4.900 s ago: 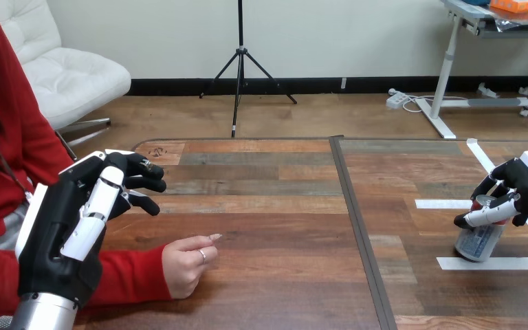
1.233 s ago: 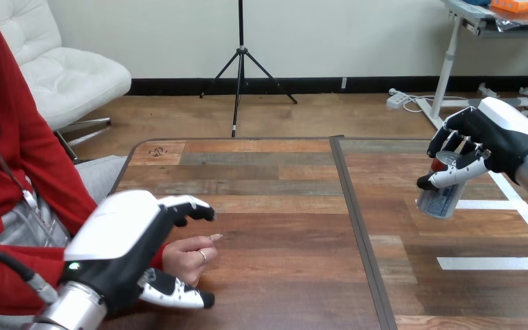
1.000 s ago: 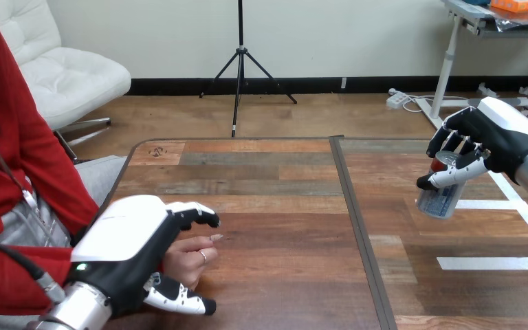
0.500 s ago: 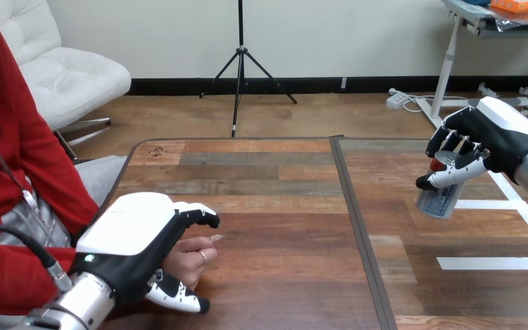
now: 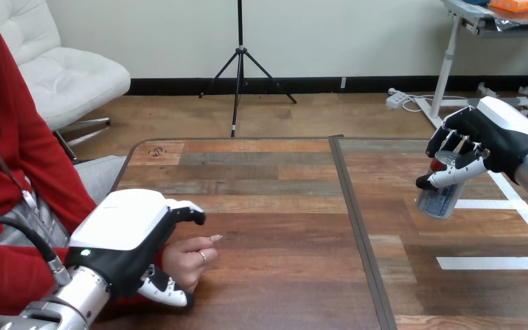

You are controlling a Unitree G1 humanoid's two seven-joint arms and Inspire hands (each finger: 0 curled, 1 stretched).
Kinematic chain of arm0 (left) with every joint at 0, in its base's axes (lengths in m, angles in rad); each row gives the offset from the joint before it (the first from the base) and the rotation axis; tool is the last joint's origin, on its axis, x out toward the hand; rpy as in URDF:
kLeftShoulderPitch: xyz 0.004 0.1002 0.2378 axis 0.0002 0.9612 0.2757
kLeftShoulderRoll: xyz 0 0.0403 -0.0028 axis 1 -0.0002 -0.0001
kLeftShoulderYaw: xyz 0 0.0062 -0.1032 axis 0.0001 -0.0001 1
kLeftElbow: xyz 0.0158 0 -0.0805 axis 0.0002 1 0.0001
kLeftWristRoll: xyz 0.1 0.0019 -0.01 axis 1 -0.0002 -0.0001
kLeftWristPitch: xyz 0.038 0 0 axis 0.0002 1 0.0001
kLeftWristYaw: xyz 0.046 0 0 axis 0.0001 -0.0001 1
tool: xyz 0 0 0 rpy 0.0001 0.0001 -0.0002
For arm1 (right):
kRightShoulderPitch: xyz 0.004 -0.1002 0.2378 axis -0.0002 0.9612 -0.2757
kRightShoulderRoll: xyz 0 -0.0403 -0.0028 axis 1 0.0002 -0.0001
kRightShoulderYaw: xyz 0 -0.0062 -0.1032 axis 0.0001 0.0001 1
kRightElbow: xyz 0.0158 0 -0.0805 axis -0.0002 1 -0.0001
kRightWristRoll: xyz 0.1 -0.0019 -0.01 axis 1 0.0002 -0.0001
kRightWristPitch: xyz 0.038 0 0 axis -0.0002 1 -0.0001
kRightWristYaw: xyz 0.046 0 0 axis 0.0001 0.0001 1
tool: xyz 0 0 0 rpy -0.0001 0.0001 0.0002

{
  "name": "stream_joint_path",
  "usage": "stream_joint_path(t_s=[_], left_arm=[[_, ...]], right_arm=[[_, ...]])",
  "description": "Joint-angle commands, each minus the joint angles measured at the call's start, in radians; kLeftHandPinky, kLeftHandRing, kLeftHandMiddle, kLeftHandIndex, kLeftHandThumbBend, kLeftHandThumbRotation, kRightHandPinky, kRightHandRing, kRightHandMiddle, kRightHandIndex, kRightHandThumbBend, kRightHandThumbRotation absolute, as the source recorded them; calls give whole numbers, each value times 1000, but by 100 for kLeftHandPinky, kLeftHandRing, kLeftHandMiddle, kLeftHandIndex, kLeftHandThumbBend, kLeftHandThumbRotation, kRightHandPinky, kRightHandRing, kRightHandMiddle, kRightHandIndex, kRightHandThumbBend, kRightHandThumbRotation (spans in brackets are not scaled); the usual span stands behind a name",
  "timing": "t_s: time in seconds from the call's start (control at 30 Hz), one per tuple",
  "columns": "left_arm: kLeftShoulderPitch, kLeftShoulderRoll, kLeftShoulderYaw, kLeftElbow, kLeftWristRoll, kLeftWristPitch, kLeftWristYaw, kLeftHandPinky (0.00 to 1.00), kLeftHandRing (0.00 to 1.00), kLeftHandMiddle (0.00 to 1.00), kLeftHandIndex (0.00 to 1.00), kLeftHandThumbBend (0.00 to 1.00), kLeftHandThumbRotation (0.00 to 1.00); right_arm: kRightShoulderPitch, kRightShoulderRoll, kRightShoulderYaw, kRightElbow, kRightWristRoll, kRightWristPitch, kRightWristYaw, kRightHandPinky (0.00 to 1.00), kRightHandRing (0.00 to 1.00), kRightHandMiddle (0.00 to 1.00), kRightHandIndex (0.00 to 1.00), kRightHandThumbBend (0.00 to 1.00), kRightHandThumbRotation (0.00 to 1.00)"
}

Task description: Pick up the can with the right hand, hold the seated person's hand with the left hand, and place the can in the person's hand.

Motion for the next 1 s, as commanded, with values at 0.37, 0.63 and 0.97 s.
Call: stream_joint_path(t_s=[0.37,0.63,0.97], left_arm=[[-83,30,-30,83,73,64,86,70,78,81,77,100,17],[-94,42,-35,98,86,96,60,70,79,82,78,100,19],[-108,63,-40,100,61,130,-21,73,80,82,80,100,18]], right_arm=[[-98,-24,-23,-29,23,-42,-21,35,39,45,48,74,0],[-96,-29,-23,-29,21,-44,-18,35,39,45,48,73,0],[-97,-28,-30,-24,31,-42,-13,34,38,45,48,73,0]])
